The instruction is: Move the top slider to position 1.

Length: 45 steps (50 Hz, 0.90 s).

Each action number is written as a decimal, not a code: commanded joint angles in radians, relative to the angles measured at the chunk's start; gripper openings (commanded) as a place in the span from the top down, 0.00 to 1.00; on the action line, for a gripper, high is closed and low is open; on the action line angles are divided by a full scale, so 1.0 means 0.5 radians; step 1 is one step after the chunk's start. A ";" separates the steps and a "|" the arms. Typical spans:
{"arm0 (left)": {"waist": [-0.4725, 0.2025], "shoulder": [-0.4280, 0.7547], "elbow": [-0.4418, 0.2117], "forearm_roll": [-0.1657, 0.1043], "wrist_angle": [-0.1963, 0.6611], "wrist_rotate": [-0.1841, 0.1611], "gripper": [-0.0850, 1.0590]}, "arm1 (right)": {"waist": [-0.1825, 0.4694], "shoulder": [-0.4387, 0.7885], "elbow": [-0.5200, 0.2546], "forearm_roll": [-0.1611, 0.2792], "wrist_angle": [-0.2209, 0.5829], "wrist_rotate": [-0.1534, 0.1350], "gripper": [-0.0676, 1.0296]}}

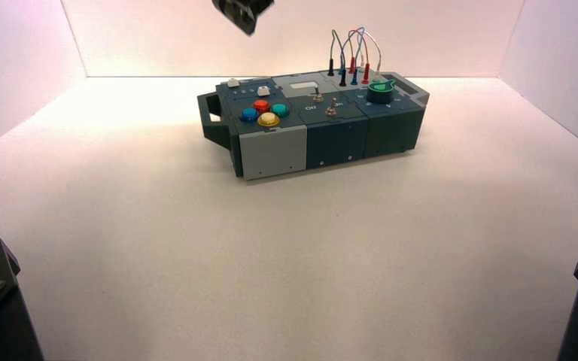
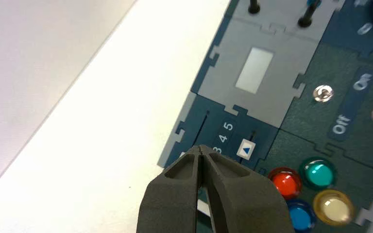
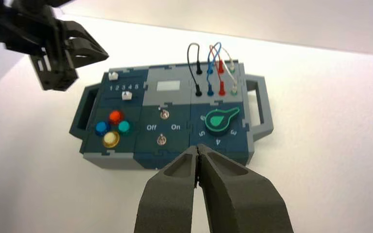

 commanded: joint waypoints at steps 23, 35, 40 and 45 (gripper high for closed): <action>0.025 -0.681 0.414 0.000 -0.025 -0.353 0.95 | 0.003 -0.291 0.031 -0.230 -0.028 -0.028 0.96; 0.025 -0.782 0.454 0.003 0.021 -0.380 0.95 | 0.003 -0.322 0.037 -0.230 -0.025 -0.028 0.96; 0.025 -0.807 0.466 0.000 0.037 -0.383 0.95 | 0.003 -0.322 0.037 -0.230 -0.025 -0.025 0.96; 0.034 -0.838 0.485 0.003 0.037 -0.387 0.95 | 0.003 -0.322 0.037 -0.227 -0.034 -0.021 0.96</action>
